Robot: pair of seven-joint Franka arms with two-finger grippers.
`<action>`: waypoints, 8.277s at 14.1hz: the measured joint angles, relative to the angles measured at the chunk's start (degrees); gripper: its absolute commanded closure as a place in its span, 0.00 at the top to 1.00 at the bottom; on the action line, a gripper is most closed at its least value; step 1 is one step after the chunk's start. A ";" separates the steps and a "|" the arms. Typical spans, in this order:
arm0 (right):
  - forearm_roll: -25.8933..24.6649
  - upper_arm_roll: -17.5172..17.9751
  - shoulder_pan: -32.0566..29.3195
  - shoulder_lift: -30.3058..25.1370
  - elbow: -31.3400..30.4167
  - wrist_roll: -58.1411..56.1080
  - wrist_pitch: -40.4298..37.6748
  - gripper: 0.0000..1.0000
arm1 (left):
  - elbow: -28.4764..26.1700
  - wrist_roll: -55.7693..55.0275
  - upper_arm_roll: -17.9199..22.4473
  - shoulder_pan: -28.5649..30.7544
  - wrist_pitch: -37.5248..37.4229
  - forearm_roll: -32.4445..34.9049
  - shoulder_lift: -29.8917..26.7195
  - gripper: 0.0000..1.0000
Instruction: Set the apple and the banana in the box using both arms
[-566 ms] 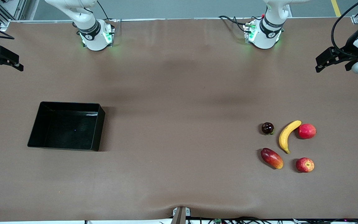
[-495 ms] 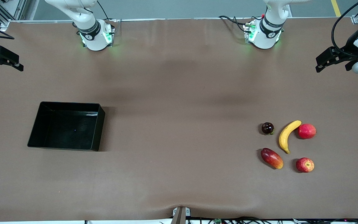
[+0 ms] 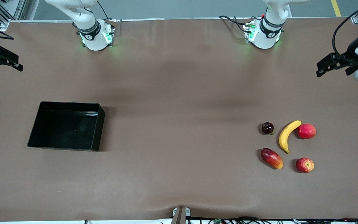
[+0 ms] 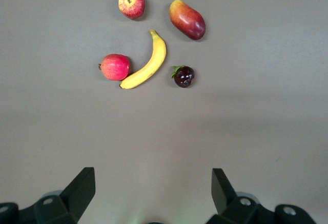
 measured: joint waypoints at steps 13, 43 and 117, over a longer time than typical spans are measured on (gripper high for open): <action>1.85 -0.20 -1.60 -0.01 0.09 0.00 -4.13 1.00 | 4.37 6.55 0.29 6.11 23.88 0.47 28.35 1.00; -1.47 -0.79 -14.73 35.31 -2.99 -8.77 30.37 0.83 | 12.74 14.09 -0.73 7.03 49.61 5.57 49.71 0.00; 0.71 -4.19 5.71 22.47 22.29 19.05 -0.82 1.00 | -14.13 -47.89 -24.87 -13.35 42.75 13.14 29.03 0.00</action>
